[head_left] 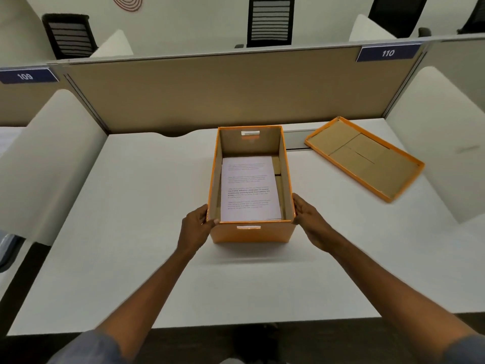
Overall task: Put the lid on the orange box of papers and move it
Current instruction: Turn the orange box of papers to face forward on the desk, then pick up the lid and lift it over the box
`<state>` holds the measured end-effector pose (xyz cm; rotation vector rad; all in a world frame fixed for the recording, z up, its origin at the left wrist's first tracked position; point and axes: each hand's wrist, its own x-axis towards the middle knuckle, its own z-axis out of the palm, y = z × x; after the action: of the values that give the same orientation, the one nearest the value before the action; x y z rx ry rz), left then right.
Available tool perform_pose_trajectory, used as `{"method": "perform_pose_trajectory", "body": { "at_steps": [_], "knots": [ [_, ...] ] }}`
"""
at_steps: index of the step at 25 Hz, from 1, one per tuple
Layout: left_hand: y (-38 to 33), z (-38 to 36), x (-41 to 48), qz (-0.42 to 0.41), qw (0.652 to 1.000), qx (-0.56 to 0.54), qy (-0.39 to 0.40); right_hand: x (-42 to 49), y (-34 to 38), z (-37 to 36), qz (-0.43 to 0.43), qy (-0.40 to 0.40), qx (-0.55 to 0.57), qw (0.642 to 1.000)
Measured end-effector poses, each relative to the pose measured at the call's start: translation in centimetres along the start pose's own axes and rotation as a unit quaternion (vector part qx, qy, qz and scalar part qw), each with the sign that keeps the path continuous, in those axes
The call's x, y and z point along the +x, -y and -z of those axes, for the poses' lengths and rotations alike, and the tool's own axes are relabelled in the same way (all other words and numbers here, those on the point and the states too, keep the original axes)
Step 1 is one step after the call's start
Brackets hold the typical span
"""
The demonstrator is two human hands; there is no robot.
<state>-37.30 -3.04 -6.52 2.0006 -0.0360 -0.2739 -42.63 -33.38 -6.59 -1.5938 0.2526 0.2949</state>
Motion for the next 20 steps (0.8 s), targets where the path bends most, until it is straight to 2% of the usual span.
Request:
{"method": "perform_pose_trajectory", "body": {
  "at_steps": [6, 8, 9, 10, 14, 20],
  "knots": [
    [0.5, -1.2, -0.3, -0.017, 0.996, 0.090, -0.022, 0.0, -0.1, -1.0, 0.004, -0.046, -0.039, 0.998],
    [1.1, -1.8, -0.9, -0.011, 0.995, 0.098, -0.010, 0.0, -0.1, -1.5, -0.007, -0.082, -0.159, 0.984],
    [1.5, -2.2, -1.3, -0.016, 0.994, 0.104, 0.003, -0.1, -0.2, -1.8, -0.001, -0.107, -0.240, 0.965],
    [1.9, -2.5, -1.6, -0.035, 0.991, 0.125, 0.010, -0.2, -0.3, -2.0, 0.017, -0.128, -0.292, 0.948],
    [0.8, -4.5, -1.6, -0.142, 0.970, 0.198, -0.003, -0.5, -0.5, -1.4, 0.082, -0.167, -0.334, 0.924],
    [-5.0, -10.8, 0.1, -0.239, 0.936, 0.242, 0.090, -2.1, -1.2, 4.7, 0.070, -0.222, -0.372, 0.898]
  ]
}}
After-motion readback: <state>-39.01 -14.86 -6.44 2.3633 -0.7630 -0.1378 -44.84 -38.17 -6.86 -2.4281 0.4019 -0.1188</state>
